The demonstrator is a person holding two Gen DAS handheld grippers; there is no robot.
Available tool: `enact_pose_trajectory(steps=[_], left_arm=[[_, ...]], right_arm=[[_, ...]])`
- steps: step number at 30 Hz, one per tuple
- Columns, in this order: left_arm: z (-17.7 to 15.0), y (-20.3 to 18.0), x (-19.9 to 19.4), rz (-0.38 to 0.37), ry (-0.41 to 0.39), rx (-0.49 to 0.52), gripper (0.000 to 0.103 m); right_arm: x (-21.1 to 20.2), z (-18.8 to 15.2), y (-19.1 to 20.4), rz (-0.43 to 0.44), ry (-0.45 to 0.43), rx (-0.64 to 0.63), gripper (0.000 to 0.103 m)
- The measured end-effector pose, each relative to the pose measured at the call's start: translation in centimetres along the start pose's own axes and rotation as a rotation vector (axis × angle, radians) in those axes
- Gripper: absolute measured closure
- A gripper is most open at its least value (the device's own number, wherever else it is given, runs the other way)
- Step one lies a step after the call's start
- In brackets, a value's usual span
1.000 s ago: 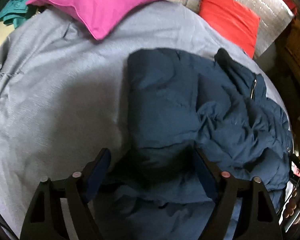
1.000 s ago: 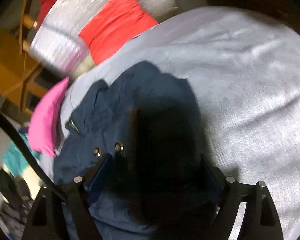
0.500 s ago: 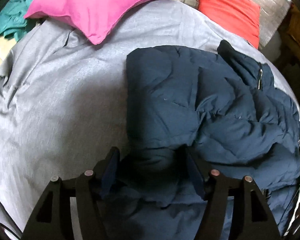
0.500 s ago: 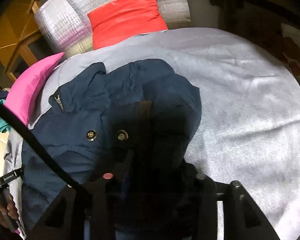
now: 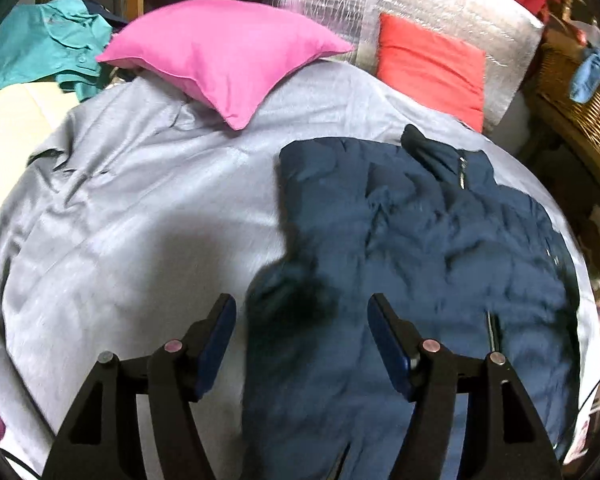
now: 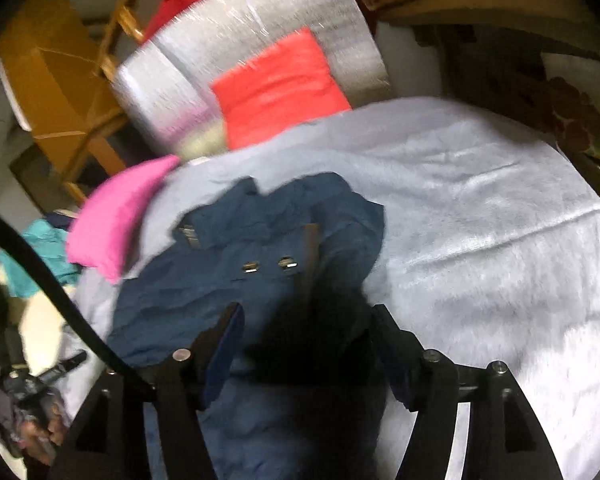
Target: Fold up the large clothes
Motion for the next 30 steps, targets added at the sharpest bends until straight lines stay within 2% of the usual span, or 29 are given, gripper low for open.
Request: enact_pose_trajectory(steps=[3, 5, 11, 13, 18, 21, 25, 28, 30], left_arm=[[-3.5, 0.5, -2.0, 0.009, -0.012, -0.009, 0.034], [-6.2, 0.8, -3.5, 0.0, -0.003, -0.02, 0.034], [-13.8, 0.1, -6.3, -0.08, 0.052, -0.006, 0.034], [-15.2, -0.2, -6.7, -0.091, 0.067, 0.0, 0.034], [-18.2, -0.7, -6.5, -0.183, 0.145, -0.034, 0.034], [-19.2, -0.7, -5.8, -0.188, 0.186, -0.047, 0.03], [-19.5, -1.1, -5.8, -0.218, 0.183, -0.03, 0.029], [-19.4, -1.7, -5.7, -0.233, 0.172, -0.007, 0.03], [-19.6, -1.9, -6.0, -0.238, 0.162, 0.01, 0.036]], right_arm=[[-3.2, -2.1, 0.5, 0.056, -0.044, -0.05, 0.026], [-5.4, -4.0, 0.4, 0.107, -0.054, -0.048, 0.025], [-10.0, -9.2, -0.7, 0.18, -0.034, -0.029, 0.022], [-10.8, -10.9, -1.2, 0.188, -0.002, -0.028, 0.022], [-11.9, -14.7, -2.6, 0.146, 0.094, -0.018, 0.022], [-11.6, -16.0, -4.0, 0.104, 0.154, 0.022, 0.022], [-10.5, -17.6, -5.8, 0.056, 0.238, 0.084, 0.022], [-9.4, -18.2, -6.5, 0.002, 0.269, 0.094, 0.022], [-8.4, -18.5, -6.8, -0.021, 0.288, 0.103, 0.022]])
Point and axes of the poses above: each gripper's, at about its wrist camera, not at the fingertips, and x roughly the way its jaws point, y to its left, z to its top, the point moved 1 cm from there along x, roughly the way its jaws point, and after that the axes turned 12 degrees about x, right-handed, at the moved point
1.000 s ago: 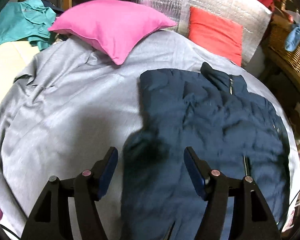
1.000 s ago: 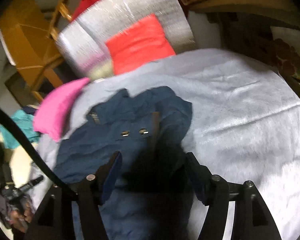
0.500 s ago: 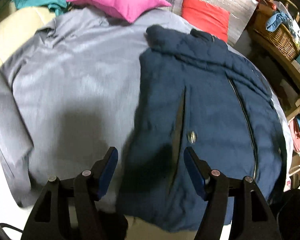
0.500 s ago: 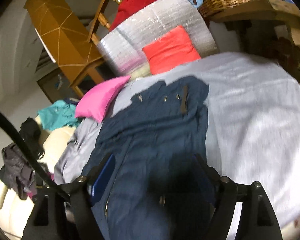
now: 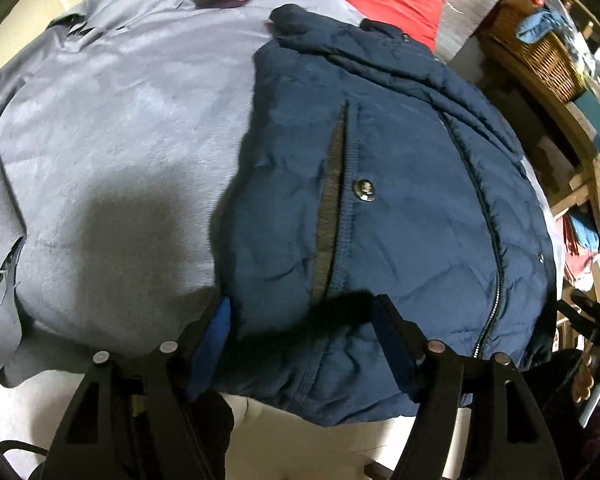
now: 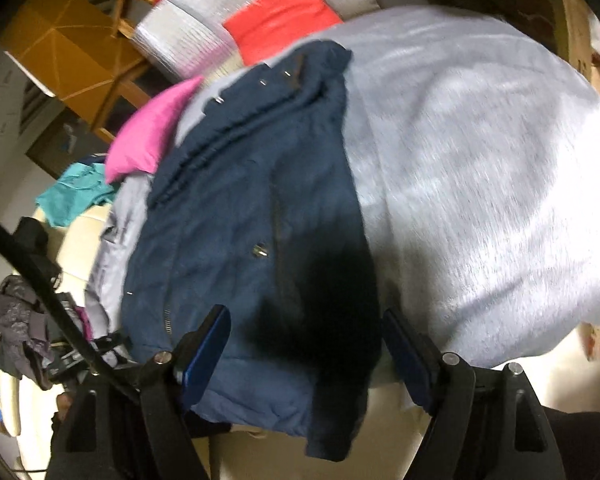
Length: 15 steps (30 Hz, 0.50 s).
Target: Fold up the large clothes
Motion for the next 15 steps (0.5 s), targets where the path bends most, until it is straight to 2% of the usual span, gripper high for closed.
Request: enact_pose_trajectory(steps=[2, 5, 7, 9, 10, 11, 14, 15], left_arm=[[0.1, -0.2, 0.0, 0.004, -0.002, 0.016, 0.041], [0.1, 0.0, 0.1, -0.003, 0.0, 0.008, 0.041], [0.3, 0.0, 0.4, -0.007, 0.005, -0.013, 0.04], [0.3, 0.4, 0.9, -0.013, 0.024, -0.033, 0.038], [0.3, 0.5, 1.0, -0.015, 0.031, -0.034, 0.038], [0.2, 0.5, 1.0, -0.022, 0.036, -0.038, 0.038], [-0.1, 0.9, 0.5, -0.059, 0.023, -0.052, 0.039], [-0.1, 0.9, 0.3, -0.072, 0.017, -0.054, 0.044]], right_arm=[[1.0, -0.1, -0.3, -0.021, 0.019, 0.014, 0.022], [2.8, -0.7, -0.2, -0.04, 0.063, 0.018, 0.022], [3.6, -1.1, 0.1, -0.072, 0.062, -0.003, 0.027], [3.7, -1.6, 0.7, -0.126, 0.04, -0.054, 0.048], [3.6, -1.6, 0.8, -0.12, 0.039, -0.054, 0.051], [3.5, -1.6, 0.7, -0.107, 0.039, -0.047, 0.06], [3.4, -1.4, 0.1, -0.077, 0.046, -0.009, 0.064], [3.5, -1.4, -0.1, -0.073, 0.048, 0.0, 0.064]])
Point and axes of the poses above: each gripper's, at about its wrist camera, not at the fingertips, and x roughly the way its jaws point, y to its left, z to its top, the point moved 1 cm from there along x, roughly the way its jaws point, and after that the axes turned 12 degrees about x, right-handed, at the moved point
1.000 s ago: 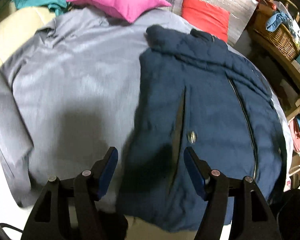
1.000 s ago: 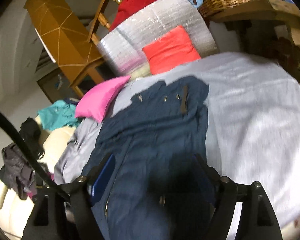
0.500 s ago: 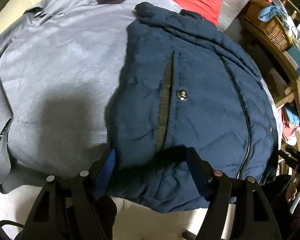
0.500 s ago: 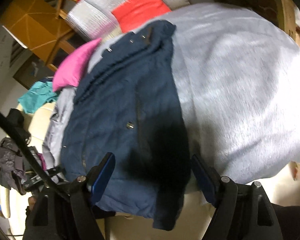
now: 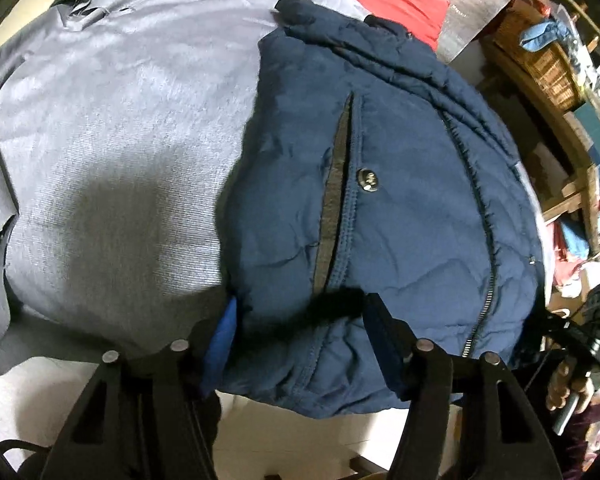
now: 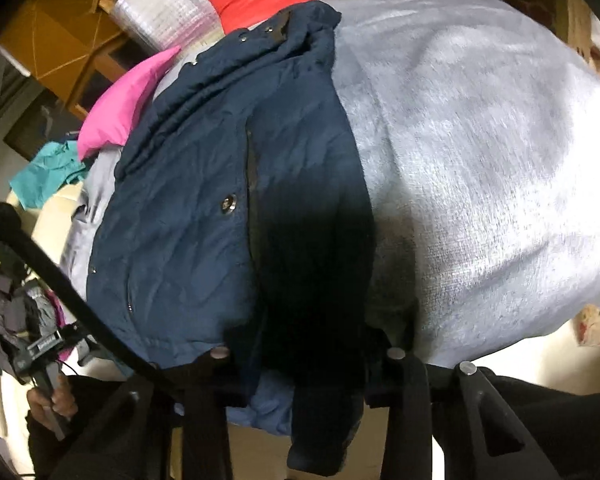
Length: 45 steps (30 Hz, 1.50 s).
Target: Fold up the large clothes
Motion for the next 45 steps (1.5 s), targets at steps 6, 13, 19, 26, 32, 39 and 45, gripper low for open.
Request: enact_pose_trajectory(steps=[6, 13, 19, 26, 32, 39, 45], left_arm=[[-0.5, 0.9, -1.1, -0.08, -0.024, -0.038, 0.057], [-0.8, 0.5, -1.0, -0.128, -0.005, -0.03, 0.035], [-0.7, -2.2, -2.3, -0.182, -0.067, 0.104, 0.038], [-0.6, -1.4, 0.2, -0.089, 0.045, 0.063, 0.036], [-1.0, -1.5, 0.2, -0.09, 0.051, 0.076, 0.056], [-0.7, -1.3, 1.2, -0.043, 0.069, 0.07, 0.06], [-0.8, -1.5, 0.2, -0.029, 0.044, 0.083, 0.089]], right_arm=[[0.1, 0.1, 0.6, 0.016, 0.014, 0.004, 0.048], [0.4, -0.3, 1.4, 0.01, 0.016, -0.041, 0.04], [-0.6, -1.0, 3.2, 0.081, -0.013, -0.138, 0.065], [1.9, -1.2, 3.1, -0.001, 0.065, -0.121, 0.047], [1.0, -2.0, 4.1, 0.024, 0.04, -0.195, 0.064], [2.3, -1.7, 4.2, -0.014, 0.069, -0.195, 0.047], [0.3, -1.8, 4.0, 0.014, 0.021, -0.213, 0.08]])
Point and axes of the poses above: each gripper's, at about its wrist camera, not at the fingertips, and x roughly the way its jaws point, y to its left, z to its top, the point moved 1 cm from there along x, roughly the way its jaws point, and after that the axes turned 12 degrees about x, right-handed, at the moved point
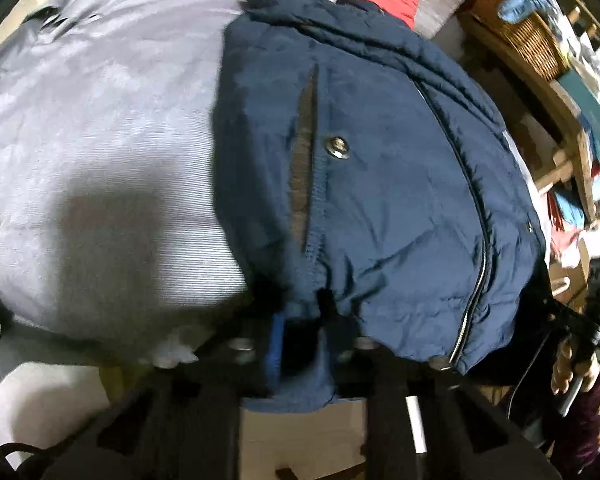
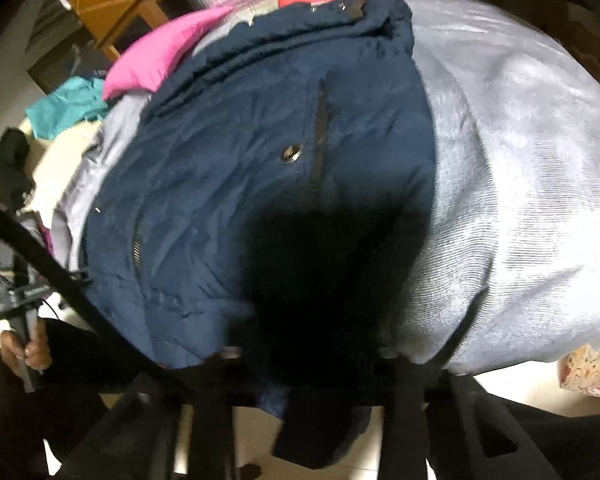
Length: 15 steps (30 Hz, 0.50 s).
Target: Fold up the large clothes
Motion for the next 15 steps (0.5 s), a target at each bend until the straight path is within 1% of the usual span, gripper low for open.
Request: enact_pose_trajectory(steps=[2, 4, 7, 9, 11, 12, 13, 14, 15], left_arm=[[-0.2, 0.1, -0.9, -0.034, -0.023, -0.017, 0.091], [-0.6, -0.4, -2.4, -0.049, -0.053, 0.008, 0.092], [-1.3, -1.0, -4.5, -0.08, -0.082, 0.035, 0.093], [-1.5, -1.4, -5.8, -0.104, -0.103, 0.044, 0.093], [-1.9, -1.2, -6.3, -0.125, -0.104, 0.041, 0.092], [-1.7, -1.1, -5.9, -0.116, -0.092, 0.038, 0.092], [-1.7, -0.9, -5.0, -0.093, -0.058, 0.041, 0.091], [-1.5, -0.6, -4.1, -0.072, -0.018, 0.026, 0.088], [-0.9, -0.3, -3.0, -0.071, 0.024, -0.002, 0.077]], right_arm=[[-1.3, -0.2, 0.3, 0.038, -0.024, 0.005, 0.083], [-2.1, -0.5, 0.7, 0.064, -0.03, 0.001, 0.083], [-3.6, -1.0, 0.8, 0.125, -0.019, -0.003, 0.085], [-3.8, -1.0, 0.6, 0.137, -0.003, -0.004, 0.085], [-3.5, -0.7, -0.2, 0.12, 0.032, 0.006, 0.084], [-2.6, -0.5, -0.7, 0.097, 0.051, 0.036, 0.08], [-1.4, -0.1, -1.4, 0.079, 0.081, 0.081, 0.078], [-0.3, 0.3, -1.7, 0.072, 0.115, 0.106, 0.063], [0.6, 0.4, -2.1, 0.065, 0.136, 0.122, 0.049]])
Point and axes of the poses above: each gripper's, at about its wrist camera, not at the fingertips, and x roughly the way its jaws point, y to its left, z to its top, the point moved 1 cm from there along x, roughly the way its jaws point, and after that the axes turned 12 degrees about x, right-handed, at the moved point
